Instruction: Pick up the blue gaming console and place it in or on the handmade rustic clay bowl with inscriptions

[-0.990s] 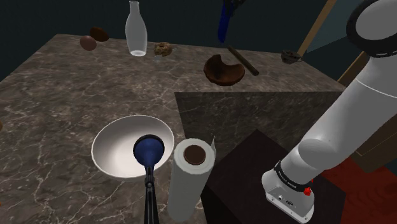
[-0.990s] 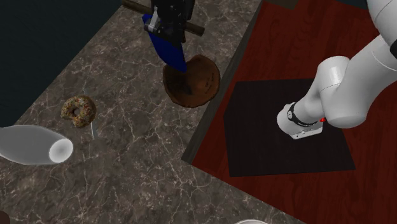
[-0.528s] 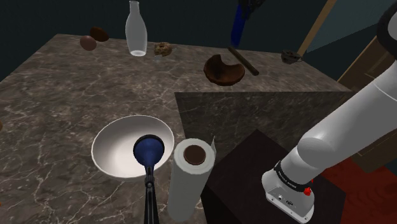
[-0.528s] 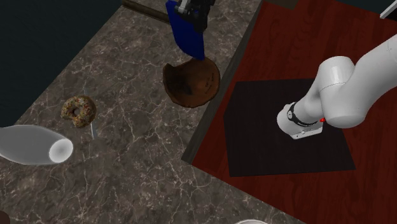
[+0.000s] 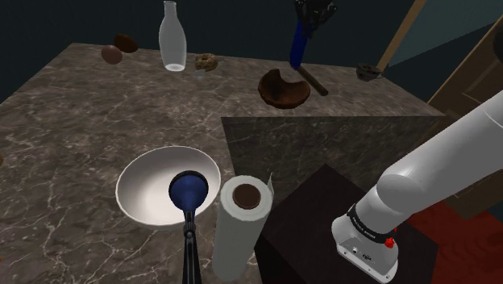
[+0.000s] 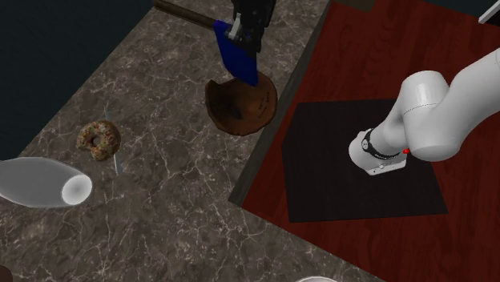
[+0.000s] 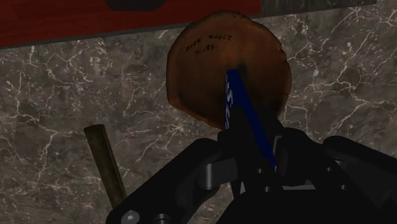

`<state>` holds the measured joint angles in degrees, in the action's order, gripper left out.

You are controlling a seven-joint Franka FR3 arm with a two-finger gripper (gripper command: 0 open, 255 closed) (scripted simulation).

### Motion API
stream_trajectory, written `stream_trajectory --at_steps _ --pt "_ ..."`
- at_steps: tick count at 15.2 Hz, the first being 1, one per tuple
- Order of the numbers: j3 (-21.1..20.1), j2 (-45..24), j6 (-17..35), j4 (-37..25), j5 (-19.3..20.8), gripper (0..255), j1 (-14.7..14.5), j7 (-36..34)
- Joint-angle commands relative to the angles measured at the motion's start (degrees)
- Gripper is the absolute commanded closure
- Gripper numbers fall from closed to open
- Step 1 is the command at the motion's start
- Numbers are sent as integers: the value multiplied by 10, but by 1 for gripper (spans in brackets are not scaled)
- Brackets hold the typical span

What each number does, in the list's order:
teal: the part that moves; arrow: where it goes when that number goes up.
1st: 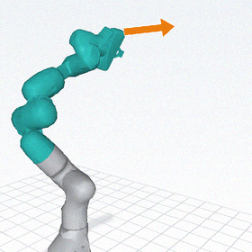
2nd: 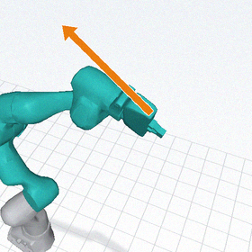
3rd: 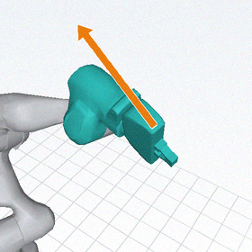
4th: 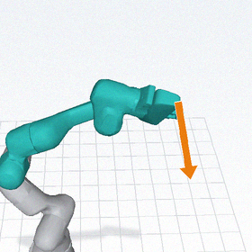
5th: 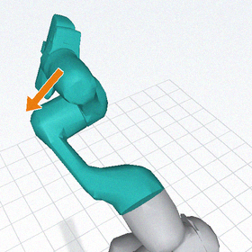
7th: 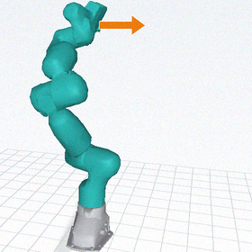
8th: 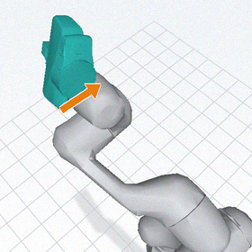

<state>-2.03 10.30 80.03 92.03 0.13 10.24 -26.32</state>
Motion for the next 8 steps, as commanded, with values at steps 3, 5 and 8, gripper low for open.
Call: stream_trajectory --at_steps 3,5,8 --pt "0 13 35 48 0 255 0 0" --pt "0 19 52 70 -1 255 0 0" --pt "0 26 76 101 -1 255 0 0"
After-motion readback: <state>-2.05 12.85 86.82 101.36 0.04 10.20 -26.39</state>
